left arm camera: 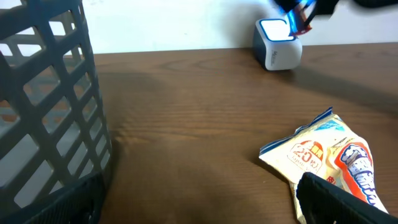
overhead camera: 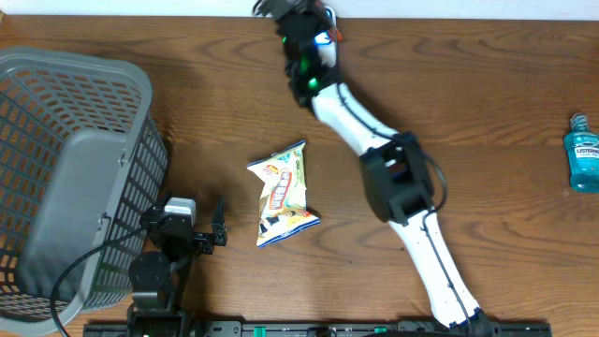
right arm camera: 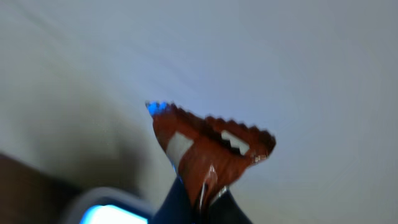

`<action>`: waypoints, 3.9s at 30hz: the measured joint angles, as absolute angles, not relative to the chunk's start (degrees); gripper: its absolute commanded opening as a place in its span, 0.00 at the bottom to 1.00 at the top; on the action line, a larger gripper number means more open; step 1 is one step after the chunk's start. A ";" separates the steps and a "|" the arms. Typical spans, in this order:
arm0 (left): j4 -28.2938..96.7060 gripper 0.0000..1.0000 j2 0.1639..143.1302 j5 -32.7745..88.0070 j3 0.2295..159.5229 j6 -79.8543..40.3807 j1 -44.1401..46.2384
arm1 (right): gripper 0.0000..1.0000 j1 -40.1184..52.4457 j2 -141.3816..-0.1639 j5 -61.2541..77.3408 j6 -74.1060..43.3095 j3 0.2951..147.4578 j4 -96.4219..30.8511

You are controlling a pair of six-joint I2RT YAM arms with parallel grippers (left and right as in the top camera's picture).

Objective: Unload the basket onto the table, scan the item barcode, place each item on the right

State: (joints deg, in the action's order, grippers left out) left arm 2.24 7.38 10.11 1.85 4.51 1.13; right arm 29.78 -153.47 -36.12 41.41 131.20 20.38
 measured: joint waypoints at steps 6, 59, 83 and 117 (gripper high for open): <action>2.24 0.98 7.35 10.11 1.85 4.49 1.13 | 0.01 21.19 -142.52 -42.35 39.94 131.31 -1.02; 2.24 0.98 7.35 10.11 1.85 4.51 1.13 | 0.12 -6.48 -123.24 26.02 -15.27 118.89 -62.30; 2.24 0.98 7.35 10.11 1.85 4.49 1.13 | 0.01 39.62 -123.50 5.91 -15.66 112.27 -75.29; 2.24 0.98 7.35 10.13 1.85 4.51 1.13 | 0.01 47.00 -124.49 8.05 -14.70 97.43 -61.08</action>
